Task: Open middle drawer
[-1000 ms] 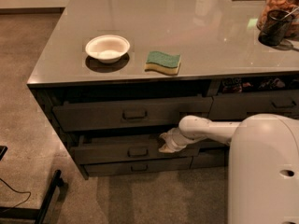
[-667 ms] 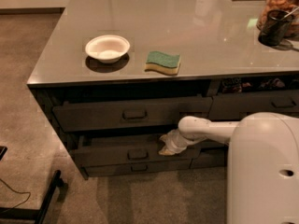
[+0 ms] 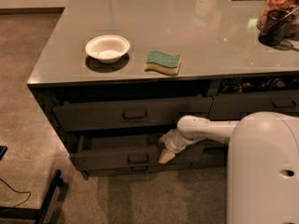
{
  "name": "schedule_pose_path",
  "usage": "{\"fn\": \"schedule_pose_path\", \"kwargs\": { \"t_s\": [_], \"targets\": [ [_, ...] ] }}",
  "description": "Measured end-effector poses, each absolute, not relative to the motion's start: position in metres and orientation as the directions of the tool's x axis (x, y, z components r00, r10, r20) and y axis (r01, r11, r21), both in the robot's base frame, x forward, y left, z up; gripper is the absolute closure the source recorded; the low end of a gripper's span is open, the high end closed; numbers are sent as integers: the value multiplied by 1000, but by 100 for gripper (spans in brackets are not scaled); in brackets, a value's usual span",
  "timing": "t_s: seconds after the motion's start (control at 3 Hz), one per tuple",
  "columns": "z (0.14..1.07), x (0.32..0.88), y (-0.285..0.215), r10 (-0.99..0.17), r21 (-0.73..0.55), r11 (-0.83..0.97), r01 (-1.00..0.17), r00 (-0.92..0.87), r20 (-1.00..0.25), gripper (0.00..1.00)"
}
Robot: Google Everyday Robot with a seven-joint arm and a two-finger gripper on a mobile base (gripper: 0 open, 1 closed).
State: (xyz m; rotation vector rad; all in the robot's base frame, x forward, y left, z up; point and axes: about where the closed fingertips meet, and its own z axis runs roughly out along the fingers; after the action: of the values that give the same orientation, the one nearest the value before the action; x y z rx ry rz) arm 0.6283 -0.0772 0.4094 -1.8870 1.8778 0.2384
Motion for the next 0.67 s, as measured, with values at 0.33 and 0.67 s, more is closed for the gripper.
{"fn": "schedule_pose_path", "kwargs": {
  "t_s": [0.33, 0.67],
  "targets": [
    [409, 628, -77, -898, -200, 42, -979, 51, -437, 0],
    [411, 623, -72, -889, -166, 26, -986, 53, -455, 0]
  ]
}}
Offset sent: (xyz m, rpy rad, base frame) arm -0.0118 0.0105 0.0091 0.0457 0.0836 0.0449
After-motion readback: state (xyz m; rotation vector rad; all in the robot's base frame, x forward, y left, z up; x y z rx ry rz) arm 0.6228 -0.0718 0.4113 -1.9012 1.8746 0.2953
